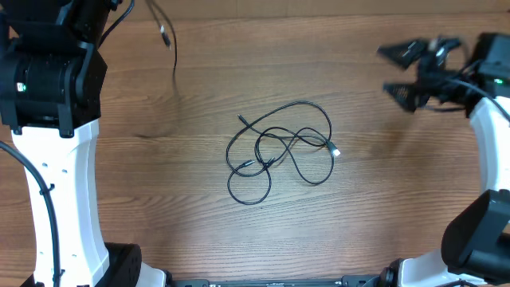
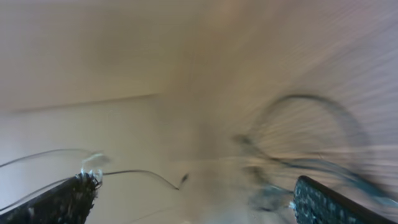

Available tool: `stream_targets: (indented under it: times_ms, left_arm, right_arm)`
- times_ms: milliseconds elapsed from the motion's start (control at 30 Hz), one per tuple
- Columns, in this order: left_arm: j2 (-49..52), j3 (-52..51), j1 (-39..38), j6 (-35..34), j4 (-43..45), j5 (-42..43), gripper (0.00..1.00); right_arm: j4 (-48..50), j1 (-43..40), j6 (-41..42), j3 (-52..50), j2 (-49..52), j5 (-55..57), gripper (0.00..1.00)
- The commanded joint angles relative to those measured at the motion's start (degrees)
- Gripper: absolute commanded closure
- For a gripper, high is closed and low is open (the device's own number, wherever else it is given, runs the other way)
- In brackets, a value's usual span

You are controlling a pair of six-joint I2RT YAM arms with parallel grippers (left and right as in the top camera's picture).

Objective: Untangle cables

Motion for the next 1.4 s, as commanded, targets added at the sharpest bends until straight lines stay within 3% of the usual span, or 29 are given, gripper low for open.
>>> stream_targets:
  times_ms: [0, 67, 200, 333, 500, 633, 800, 900, 1000, 1167, 1200, 1367]
  left_arm:
    - [1.2, 0.8, 0.7, 14.1, -1.3, -19.6, 0.96]
    - [2.7, 0.8, 0.7, 18.3, -0.8, -23.4, 0.96]
    - [7.1, 0.8, 0.7, 24.1, 2.6, -22.8, 0.96]
    - [12.0, 0.8, 1.7, 33.4, 12.7, -16.6, 0.95]
    - [17.0, 0.8, 6.3, 33.8, 22.2, -11.7, 0.93]
    - [19.8, 0.8, 11.2, 33.6, 22.8, -11.7, 0.96]
    - [23.4, 0.8, 19.0, 39.3, 19.1, -10.6, 0.96]
    - [26.6, 0.8, 23.6, 40.2, 14.0, -4.1, 0.95]
    - [30.6, 0.8, 27.1, 40.2, 9.5, 4.7, 0.84]
    - [36.2, 0.8, 30.4, 40.2, 0.3, 6.1, 0.31]
    - [36.9, 0.8, 30.9, 40.2, -1.2, 6.1, 0.24]
    - [38.4, 0.8, 34.1, 42.6, -8.5, 11.3, 0.27]
  right_arm:
    - [-8.6, 5.2, -15.5, 0.3, -0.1, 25.2, 0.00]
    - [-11.1, 7.6, -16.3, 0.2, -0.1, 25.1, 0.00]
    - [-13.2, 13.3, -16.3, 0.2, -0.1, 25.1, 0.00]
    - [-14.7, 19.8, -16.3, 0.2, -0.1, 25.1, 0.00]
    - [-15.2, 28.0, -16.3, 0.2, -0.1, 25.6, 0.00]
    - [-15.9, 32.1, -16.3, 0.2, -0.1, 28.4, 0.00]
    - [-18.0, 36.2, -16.3, 0.2, -0.1, 33.4, 0.00]
    - [-18.2, 37.4, -16.3, 0.2, -0.1, 33.5, 0.00]
    - [-18.2, 37.4, -16.3, 0.2, -0.1, 33.5, 0.00]
    - [-18.6, 37.5, -16.0, 0.2, -0.1, 33.2, 0.00]
    - [-18.8, 37.5, -16.0, 0.2, -0.1, 33.2, 0.00]
    - [-19.8, 37.6, -16.0, 0.2, -0.1, 33.2, 0.00]
